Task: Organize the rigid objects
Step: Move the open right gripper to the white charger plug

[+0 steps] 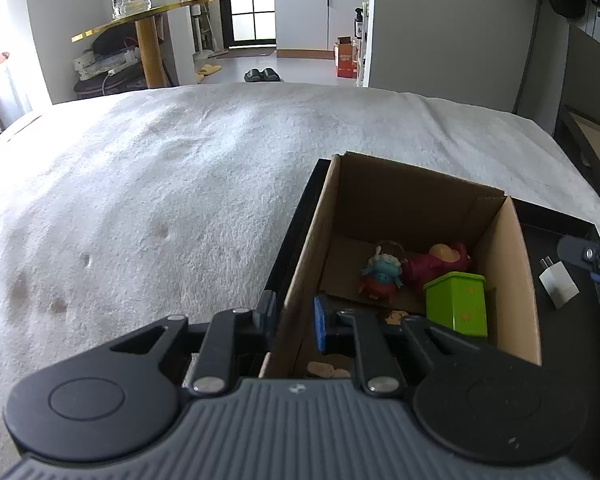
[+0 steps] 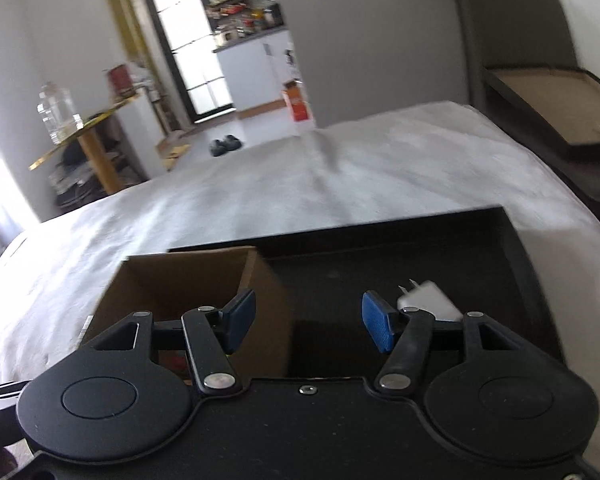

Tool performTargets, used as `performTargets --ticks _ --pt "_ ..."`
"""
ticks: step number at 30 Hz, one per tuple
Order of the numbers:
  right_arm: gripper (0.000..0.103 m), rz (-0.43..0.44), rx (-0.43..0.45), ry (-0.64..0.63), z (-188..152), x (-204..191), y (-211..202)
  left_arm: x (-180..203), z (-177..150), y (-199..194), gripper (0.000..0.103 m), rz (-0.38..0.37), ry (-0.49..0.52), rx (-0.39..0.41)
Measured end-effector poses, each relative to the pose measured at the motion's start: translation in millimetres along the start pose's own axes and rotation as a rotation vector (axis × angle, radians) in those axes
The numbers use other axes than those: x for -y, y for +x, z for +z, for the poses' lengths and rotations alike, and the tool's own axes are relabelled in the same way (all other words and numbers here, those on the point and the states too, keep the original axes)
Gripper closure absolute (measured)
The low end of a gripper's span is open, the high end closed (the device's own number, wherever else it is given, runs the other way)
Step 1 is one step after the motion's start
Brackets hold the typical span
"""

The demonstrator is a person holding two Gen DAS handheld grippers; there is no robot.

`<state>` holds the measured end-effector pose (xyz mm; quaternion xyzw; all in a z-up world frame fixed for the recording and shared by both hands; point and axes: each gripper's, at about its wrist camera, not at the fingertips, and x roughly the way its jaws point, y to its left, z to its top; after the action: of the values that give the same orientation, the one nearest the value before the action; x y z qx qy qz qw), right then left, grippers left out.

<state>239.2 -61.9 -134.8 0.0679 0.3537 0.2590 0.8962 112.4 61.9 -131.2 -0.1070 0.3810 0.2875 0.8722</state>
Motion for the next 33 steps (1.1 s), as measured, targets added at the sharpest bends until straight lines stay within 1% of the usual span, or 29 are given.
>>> performTargets --ticks 2,4,6,7,9,12,16,18,20,27,29,33 --pt "0.044 -0.009 -0.01 0.008 -1.9 6.4 3.1 1.9 0.5 0.9 0.083 0.011 -0.001 -0.003" --pt "0.044 -0.023 -0.016 0.007 -4.0 10.2 5.8 3.8 1.5 2.3 0.079 0.021 0.005 -0.008" --pt "0.044 -0.036 -0.027 0.007 -5.9 15.4 8.6 6.2 2.1 3.3 0.071 0.023 0.013 -0.008" --pt "0.043 -0.042 -0.035 0.007 -7.1 17.9 11.6 7.7 2.5 4.0 0.068 0.024 0.017 -0.01" --pt "0.039 -0.044 -0.044 0.006 -9.2 22.3 15.0 11.3 2.6 5.4 0.058 0.028 0.028 -0.013" --pt "0.036 -0.049 -0.05 -0.002 -12.7 30.3 20.2 15.6 2.9 7.3 0.052 0.05 0.044 -0.015" --pt "0.034 -0.104 -0.052 -0.001 -13.4 44.3 28.4 18.8 3.2 9.3 0.045 0.086 0.05 -0.016" --pt "0.026 -0.12 -0.053 -0.004 -12.5 50.5 31.1 20.3 2.8 9.1 0.04 0.1 0.049 -0.015" --pt "0.022 -0.137 -0.051 -0.011 -12.5 55.2 34.0 23.5 2.8 10.0 0.038 0.11 0.06 -0.02" --pt "0.022 -0.166 -0.084 -0.002 -16.3 70.3 47.8 32.4 2.4 11.3 0.032 0.157 0.092 -0.02" --pt "0.022 -0.167 -0.09 -0.005 -17.5 72.0 51.1 35.0 2.6 12.8 0.031 0.176 0.1 -0.025" --pt "0.022 -0.166 -0.105 -0.025 -20.5 73.2 57.7 38.6 2.3 13.9 0.031 0.186 0.112 -0.026"
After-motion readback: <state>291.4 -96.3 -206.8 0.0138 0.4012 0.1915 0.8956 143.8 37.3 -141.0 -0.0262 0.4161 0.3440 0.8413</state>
